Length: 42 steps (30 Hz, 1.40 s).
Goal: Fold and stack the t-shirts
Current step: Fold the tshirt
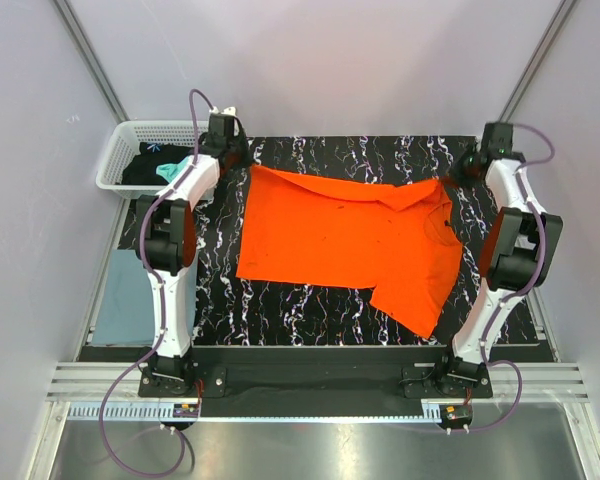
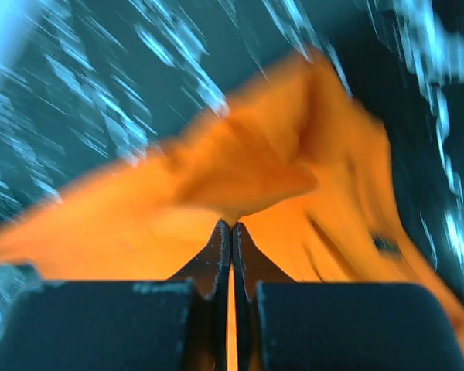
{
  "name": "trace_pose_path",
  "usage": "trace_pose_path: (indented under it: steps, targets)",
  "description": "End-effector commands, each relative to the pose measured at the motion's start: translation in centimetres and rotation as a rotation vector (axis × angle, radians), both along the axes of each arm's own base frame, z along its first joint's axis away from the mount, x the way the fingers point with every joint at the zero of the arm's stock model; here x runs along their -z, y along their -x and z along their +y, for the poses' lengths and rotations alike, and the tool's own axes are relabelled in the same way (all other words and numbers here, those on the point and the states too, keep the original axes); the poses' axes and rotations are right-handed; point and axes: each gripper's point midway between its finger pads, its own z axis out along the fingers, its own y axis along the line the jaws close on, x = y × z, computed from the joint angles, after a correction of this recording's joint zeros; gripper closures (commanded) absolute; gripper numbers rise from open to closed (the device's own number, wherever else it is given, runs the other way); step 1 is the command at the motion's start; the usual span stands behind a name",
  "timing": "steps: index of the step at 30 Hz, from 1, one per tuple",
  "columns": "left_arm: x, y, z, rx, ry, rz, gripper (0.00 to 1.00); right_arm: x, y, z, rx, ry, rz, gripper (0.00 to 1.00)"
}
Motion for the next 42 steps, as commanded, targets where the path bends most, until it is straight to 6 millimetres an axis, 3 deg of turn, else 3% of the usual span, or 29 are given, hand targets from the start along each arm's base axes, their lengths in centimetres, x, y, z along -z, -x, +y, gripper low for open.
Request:
trace_pose_path:
  steps: [1,2,4,5,7,8,11,12,14,15,17,18,19,20,22,24,26,28,29,31,32,34,35,37,38,39,41,42]
  targets:
    - [-7.4,-2.5,0.3,-0.02,0.033,-0.175,1.0,-5.8,-4.9,-1.3,0.048,0.011,-0.175,1.0]
    - [-8.1,-2.6,0.3,-0.02,0.037,-0.188,1.0,-8.1,-6.3,-1.5,0.052,0.018,-0.233,1.0]
    - [-10.2,-2.7,0.3,-0.021,0.043,-0.228,1.0,-9.6,-7.4,-2.0,0.072,0.014,-0.27,1.0]
    - [-11.7,-2.6,0.3,-0.022,0.047,-0.255,1.0,-12.1,-8.1,-2.2,0.077,0.021,-0.326,1.0]
    - [-14.4,-2.3,0.4,-0.022,0.043,-0.307,1.0,-14.5,-8.8,-2.5,0.083,0.033,-0.381,1.0]
    - [-17.2,-1.8,0.7,-0.021,0.042,-0.359,1.0,-17.1,-9.1,-2.6,0.085,0.049,-0.439,1.0]
    - [-22.9,-0.7,1.4,-0.012,0.002,-0.481,1.0,-22.9,-9.1,-3.3,0.087,0.119,-0.565,1.0]
    - [-26.3,0.3,1.8,-0.012,-0.017,-0.549,1.0,-24.5,-8.8,-3.5,0.088,0.143,-0.599,1.0]
    - [-30.1,1.7,2.5,-0.029,-0.037,-0.625,1.0,-27.3,-8.3,-4.0,0.1,0.196,-0.657,1.0]
    - [-33.9,3.3,2.8,-0.027,-0.042,-0.702,1.0,-28.9,-7.7,-4.0,0.104,0.209,-0.686,1.0]
    - [-37.2,5.0,2.8,-0.009,-0.034,-0.766,1.0,-31.0,-6.9,-3.8,0.106,0.216,-0.732,1.0]
    - [-40.6,7.1,2.7,0.002,-0.013,-0.834,1.0,-32.7,-5.9,-3.7,0.114,0.218,-0.766,1.0]
    - [-42.0,8.0,2.7,0.009,-0.001,-0.861,1.0,-32.8,-5.9,-3.7,0.12,0.216,-0.787,1.0]
    - [-43.5,9.0,2.7,0.011,0.008,-0.892,1.0,-34.8,-4.8,-3.5,0.132,0.221,-0.839,1.0]
    - [-47.0,12.0,3.1,0.002,0.022,-0.965,1.0,-35.9,-4.1,-3.5,0.153,0.217,-0.869,1.0]
    - [-48.4,13.5,3.2,0.002,0.024,-0.997,1.0,-38.7,-2.2,-2.4,0.133,0.193,-0.93,1.0]
    - [-49.4,15.5,3.7,-0.007,0.025,-1.016,1.0,-40.3,-1.3,-1.8,0.128,0.164,-0.971,1.0]
    - [-49.1,16.4,3.7,-0.009,0.035,-1.005,1.0,-41.2,-0.2,-1.1,0.115,0.134,-0.986,1.0]
    - [-49.9,17.9,3.9,-0.011,0.05,-1.023,1.0,-41.7,0.3,-0.8,0.114,0.125,-0.995,1.0]
    - [-49.8,18.7,3.8,-0.006,0.063,-1.019,1.0,-43.8,2.6,-0.1,0.117,0.107,-1.042,1.0]
    - [-50.7,20.1,3.9,-0.005,0.077,-1.038,1.0,-45.6,4.5,0.4,0.117,0.103,-1.082,1.0]
    - [-51.4,21.5,3.9,0.003,0.091,-1.057,1.0,-47.1,6.4,0.9,0.116,0.099,-1.118,1.0]
    - [-52.2,22.9,4.1,0.004,0.102,-1.078,1.0,-49.0,8.7,1.4,0.113,0.106,-1.165,1.0]
    - [-53.1,24.7,4.4,-0.001,0.12,-1.103,1.0,-50.4,10.9,1.9,0.107,0.109,-1.204,1.0]
    - [-53.4,25.5,4.5,-0.006,0.132,-1.109,1.0,-52.0,13.3,2.3,0.112,0.117,-1.25,1.0]
    - [-54.4,27.4,4.8,-0.004,0.144,-1.141,1.0,-52.7,14.4,2.6,0.112,0.118,-1.271,1.0]
    - [-54.9,28.9,4.8,0.004,0.159,-1.163,1.0,-54.4,17.3,3.0,0.12,0.129,-1.326,1.0]
    - [-55.1,30.1,5.0,0.008,0.163,-1.177,1.0,-54.9,18.0,3.1,0.122,0.132,-1.341,1.0]
